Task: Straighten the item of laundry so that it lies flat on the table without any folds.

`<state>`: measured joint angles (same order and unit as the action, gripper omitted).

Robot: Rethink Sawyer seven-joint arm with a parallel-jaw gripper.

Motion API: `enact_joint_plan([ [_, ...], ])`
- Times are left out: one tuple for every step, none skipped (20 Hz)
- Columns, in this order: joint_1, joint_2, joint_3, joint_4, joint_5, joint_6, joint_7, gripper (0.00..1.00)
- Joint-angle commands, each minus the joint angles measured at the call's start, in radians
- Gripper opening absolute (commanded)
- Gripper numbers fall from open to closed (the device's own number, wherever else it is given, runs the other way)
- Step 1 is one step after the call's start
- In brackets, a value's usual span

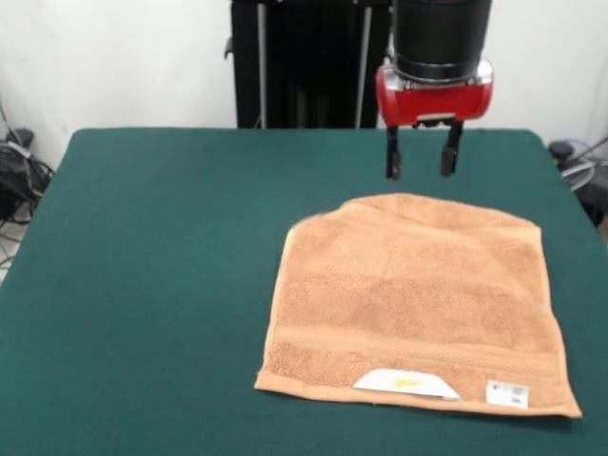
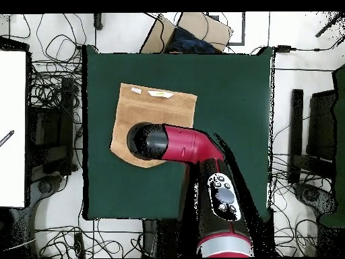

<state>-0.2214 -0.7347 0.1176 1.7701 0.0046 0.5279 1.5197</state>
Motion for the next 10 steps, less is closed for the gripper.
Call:
enact_joint_plan([
  [0.014,0.005,0.026,-0.017,0.020,0.069,0.148,1.00],
  [0.012,0.006,0.029,-0.015,0.023,0.065,0.149,1.00],
  [0.013,0.006,0.030,-0.014,0.025,0.066,0.151,1.00],
  [0.011,0.007,0.032,-0.016,0.028,0.066,0.152,1.00],
  [0.009,0.009,0.033,-0.018,0.032,0.066,0.154,1.00],
  [0.010,0.009,0.032,-0.017,0.034,0.067,0.158,1.00],
  [0.003,0.005,0.041,-0.005,0.040,0.057,0.157,1.00],
  [0.002,0.003,0.042,0.000,0.041,0.054,0.158,1.00],
  [0.001,0.001,0.042,0.004,0.043,0.051,0.159,1.00],
  [-0.002,0.001,0.044,0.009,0.049,0.042,0.165,1.00],
])
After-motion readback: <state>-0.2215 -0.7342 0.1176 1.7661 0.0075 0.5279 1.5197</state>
